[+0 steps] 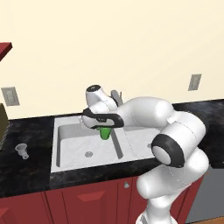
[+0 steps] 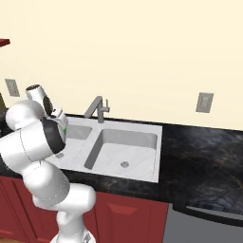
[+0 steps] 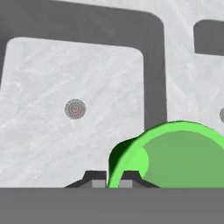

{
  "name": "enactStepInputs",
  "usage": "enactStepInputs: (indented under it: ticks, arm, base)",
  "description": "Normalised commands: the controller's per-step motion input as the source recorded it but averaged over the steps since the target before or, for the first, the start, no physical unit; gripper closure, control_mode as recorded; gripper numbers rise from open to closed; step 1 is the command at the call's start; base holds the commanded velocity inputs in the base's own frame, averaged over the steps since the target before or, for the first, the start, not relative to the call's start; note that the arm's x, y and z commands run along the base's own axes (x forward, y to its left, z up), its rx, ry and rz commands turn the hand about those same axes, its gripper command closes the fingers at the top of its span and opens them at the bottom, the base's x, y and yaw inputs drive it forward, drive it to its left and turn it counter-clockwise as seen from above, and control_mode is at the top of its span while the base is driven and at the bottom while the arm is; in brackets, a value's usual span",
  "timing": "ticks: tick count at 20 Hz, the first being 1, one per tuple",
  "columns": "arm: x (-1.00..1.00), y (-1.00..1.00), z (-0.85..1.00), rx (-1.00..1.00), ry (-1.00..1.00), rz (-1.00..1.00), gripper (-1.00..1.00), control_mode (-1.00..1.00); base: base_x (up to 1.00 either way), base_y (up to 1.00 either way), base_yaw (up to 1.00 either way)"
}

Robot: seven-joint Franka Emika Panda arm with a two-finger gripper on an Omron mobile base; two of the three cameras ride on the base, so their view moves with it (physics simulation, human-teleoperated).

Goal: Move any existing items from the left basin to the right basin for drying. Then move the measuring cup from the counter to the left basin of the sink for washing.

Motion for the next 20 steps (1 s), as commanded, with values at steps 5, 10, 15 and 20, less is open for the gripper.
enactStepInputs:
  ticks: [5, 10, 15, 20]
  arm:
    - [-0.23, -0.29, 0.27, 0.00, 0.00, 0.00, 1.00, -1.00]
    - [-0.29, -0.36, 0.21, 0.00, 0.00, 0.00, 1.00, -1.00]
    - [-0.31, -0.46, 0.14, 0.00, 0.00, 0.00, 1.00, -1.00]
    - [-0.24, -0.54, 0.08, 0.00, 0.00, 0.00, 1.00, -1.00]
  base:
    - [0.00, 0.00, 0.00]
    - [0.00, 0.00, 0.00]
    - [0.00, 0.00, 0.00]
    - [0.00, 0.00, 0.00]
